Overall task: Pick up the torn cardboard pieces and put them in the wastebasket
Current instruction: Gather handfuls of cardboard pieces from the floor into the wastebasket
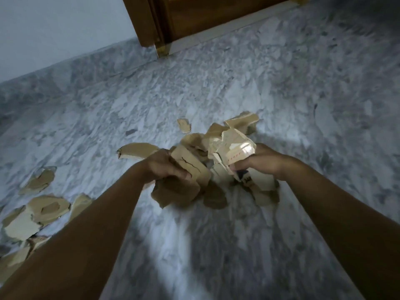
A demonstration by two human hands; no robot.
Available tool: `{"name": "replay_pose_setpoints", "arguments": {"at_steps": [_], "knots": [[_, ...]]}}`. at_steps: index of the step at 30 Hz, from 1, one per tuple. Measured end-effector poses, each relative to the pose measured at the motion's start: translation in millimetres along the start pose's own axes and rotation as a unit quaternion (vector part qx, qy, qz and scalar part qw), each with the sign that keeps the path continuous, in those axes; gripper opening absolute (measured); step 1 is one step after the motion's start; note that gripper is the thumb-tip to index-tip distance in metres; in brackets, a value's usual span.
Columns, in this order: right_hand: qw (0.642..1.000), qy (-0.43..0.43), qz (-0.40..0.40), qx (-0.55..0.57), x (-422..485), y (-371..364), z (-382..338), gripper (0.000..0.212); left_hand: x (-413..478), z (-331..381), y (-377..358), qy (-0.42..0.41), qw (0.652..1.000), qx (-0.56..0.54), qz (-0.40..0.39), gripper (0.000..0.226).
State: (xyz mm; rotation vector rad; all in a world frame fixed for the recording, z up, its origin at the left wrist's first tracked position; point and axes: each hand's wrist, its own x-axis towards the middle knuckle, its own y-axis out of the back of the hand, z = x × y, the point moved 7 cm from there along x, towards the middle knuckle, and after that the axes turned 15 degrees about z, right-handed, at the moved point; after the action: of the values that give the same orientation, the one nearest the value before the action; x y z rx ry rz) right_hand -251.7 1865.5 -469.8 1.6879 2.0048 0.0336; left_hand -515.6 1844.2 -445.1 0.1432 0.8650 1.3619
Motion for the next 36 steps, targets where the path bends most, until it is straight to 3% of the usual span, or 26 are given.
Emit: {"name": "replay_pose_setpoints", "arguments": {"at_steps": [4, 7, 11, 16, 20, 24, 26, 31, 36], "knots": [[0.985, -0.033, 0.090, 0.144, -25, 9, -15, 0.046, 1, 10, 37, -0.011, 0.967, -0.215, 0.133, 0.033], [0.970, -0.044, 0.113, 0.212, -55, 25, -50, 0.048, -9, 50, 32, -0.012, 0.946, -0.290, 0.143, 0.034], [0.943, -0.027, 0.183, 0.278, -111, 80, -108, 0.051, -37, 154, -8, -0.070, 0.944, -0.320, 0.045, 0.043], [0.864, -0.081, 0.381, 0.320, -223, 187, -133, 0.051, -111, 297, -73, -0.135, 0.941, -0.287, -0.116, 0.025], [0.813, -0.076, 0.465, 0.342, -329, 268, -124, 0.023, -196, 400, -139, -0.213, 0.929, -0.215, -0.214, 0.024], [0.769, -0.055, 0.553, 0.316, -442, 355, -79, 0.025, -294, 476, -239, -0.254, 0.912, -0.134, -0.294, 0.043], [0.740, -0.062, 0.604, 0.288, -504, 399, -48, 0.039, -345, 499, -295, -0.241, 0.908, -0.099, -0.326, 0.050], [0.664, -0.107, 0.681, 0.290, -648, 479, 38, 0.045, -466, 541, -441, -0.254, 0.878, -0.038, -0.404, 0.037], [0.588, -0.216, 0.714, 0.313, -759, 528, 136, 0.083, -557, 552, -572, -0.204, 0.864, -0.029, -0.460, 0.035]]}}
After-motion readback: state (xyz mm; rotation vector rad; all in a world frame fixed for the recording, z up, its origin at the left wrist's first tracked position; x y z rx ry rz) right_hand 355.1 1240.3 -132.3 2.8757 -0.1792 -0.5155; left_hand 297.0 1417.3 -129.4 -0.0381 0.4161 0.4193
